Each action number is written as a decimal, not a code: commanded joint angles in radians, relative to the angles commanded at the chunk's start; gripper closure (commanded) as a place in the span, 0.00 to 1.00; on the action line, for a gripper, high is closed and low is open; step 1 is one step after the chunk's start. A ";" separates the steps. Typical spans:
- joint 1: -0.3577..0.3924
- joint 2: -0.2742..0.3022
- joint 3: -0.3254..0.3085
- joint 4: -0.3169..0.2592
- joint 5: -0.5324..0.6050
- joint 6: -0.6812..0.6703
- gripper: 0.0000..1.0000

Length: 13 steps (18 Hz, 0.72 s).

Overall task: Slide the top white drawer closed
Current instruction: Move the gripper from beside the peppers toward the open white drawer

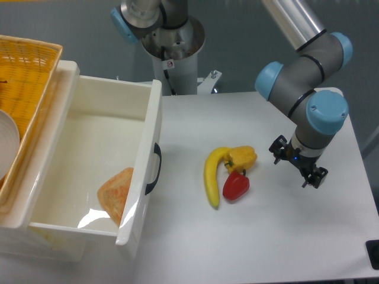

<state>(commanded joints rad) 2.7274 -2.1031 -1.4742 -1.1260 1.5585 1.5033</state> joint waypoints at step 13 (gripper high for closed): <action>-0.017 0.075 -0.095 0.032 -0.130 -0.251 0.00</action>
<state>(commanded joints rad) 2.7106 -2.0280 -1.5693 -1.0937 1.4281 1.2522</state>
